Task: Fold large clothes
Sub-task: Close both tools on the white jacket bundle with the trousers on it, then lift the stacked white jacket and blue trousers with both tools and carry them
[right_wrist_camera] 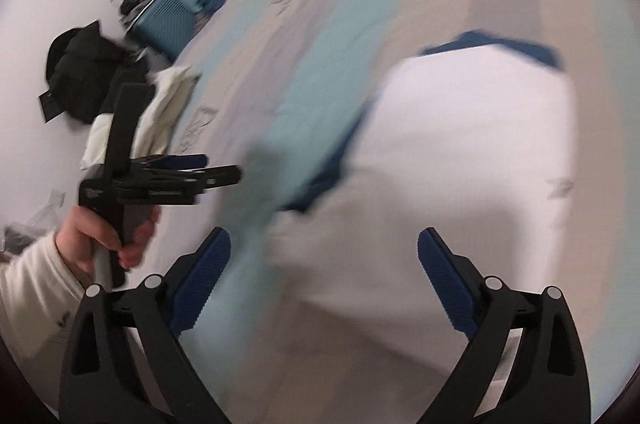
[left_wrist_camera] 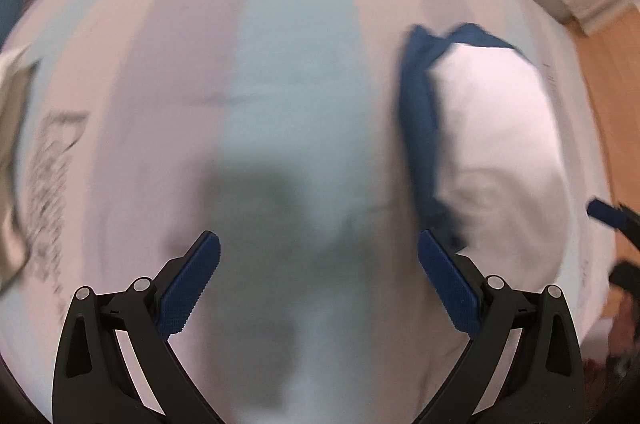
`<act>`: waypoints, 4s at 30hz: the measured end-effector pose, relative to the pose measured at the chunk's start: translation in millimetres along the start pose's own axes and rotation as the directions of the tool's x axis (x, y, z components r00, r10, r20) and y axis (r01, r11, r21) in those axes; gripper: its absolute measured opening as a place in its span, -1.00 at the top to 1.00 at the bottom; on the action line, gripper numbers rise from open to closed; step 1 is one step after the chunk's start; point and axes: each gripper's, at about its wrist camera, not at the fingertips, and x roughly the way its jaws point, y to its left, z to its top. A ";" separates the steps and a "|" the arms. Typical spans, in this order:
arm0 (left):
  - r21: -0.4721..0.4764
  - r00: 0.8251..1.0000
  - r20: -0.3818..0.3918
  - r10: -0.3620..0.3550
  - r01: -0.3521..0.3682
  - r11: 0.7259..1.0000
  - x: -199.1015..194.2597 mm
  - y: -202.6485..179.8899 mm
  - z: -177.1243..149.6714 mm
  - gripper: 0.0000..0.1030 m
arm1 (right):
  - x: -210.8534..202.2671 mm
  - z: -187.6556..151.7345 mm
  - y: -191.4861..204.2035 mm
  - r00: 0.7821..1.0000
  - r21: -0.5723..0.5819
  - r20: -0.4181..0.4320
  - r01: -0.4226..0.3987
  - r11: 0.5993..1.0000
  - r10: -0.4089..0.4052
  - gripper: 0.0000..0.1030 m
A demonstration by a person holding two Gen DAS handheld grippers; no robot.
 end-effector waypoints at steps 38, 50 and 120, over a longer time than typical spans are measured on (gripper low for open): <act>0.085 0.927 -0.232 -0.295 0.321 0.943 132.6 -79.6 66.9 -0.90 | 72.4 11.6 -204.3 0.985 0.326 -0.123 -0.075 0.942 0.121 -0.79; 0.077 0.929 -0.235 -0.286 0.311 0.947 141.4 -94.1 62.5 -0.90 | 86.5 14.2 -191.4 0.986 0.312 -0.135 -0.055 0.948 0.101 -0.79; 0.215 0.966 -0.063 -0.251 0.259 0.942 139.3 -222.7 18.6 0.25 | 98.7 14.6 -160.4 0.991 0.209 -0.102 -0.069 0.975 0.092 0.39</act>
